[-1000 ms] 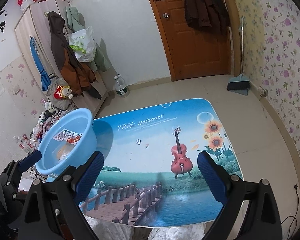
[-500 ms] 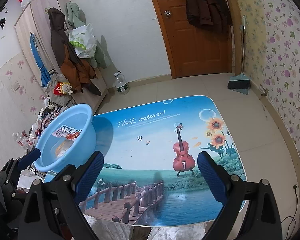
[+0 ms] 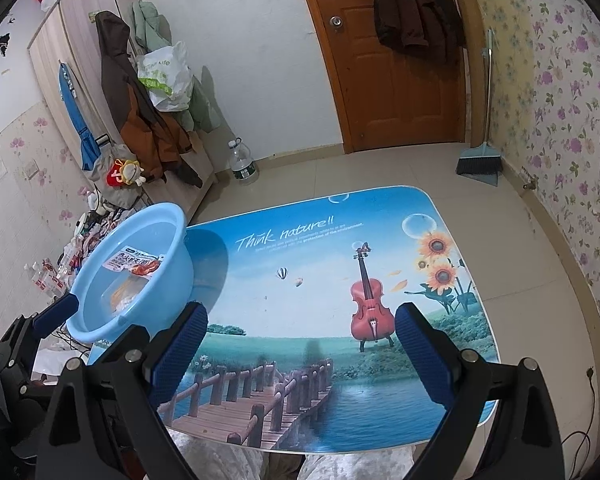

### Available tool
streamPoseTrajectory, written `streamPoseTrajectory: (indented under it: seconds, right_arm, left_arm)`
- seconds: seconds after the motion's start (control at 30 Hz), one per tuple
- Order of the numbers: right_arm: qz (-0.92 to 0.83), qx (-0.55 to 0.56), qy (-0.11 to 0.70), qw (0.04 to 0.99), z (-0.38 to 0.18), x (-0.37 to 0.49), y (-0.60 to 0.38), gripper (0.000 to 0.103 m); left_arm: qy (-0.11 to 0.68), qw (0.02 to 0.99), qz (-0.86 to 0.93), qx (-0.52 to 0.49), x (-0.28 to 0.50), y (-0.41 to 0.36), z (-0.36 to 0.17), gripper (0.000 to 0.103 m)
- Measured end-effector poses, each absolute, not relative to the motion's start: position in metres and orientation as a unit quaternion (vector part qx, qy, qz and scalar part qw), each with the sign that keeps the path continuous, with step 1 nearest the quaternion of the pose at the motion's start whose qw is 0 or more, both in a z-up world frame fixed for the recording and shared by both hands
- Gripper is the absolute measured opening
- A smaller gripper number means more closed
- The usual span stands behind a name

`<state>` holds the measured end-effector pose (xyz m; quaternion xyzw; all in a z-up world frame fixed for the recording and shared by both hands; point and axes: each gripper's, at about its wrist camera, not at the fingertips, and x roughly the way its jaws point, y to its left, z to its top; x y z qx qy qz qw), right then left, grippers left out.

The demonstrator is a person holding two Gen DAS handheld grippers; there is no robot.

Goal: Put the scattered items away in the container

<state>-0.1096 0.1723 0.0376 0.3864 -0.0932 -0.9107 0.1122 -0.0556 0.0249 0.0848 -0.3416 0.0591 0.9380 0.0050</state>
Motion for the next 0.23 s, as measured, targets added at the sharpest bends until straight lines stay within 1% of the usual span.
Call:
streamPoseTrajectory:
  seconds: [0.23]
  right_arm:
    - [-0.91, 0.388, -0.09, 0.114, 0.0361, -0.1103, 0.1687, 0.096]
  left_arm:
    - [0.057, 0.008, 0.939, -0.338, -0.0552, 0.024, 0.0854, 0.103]
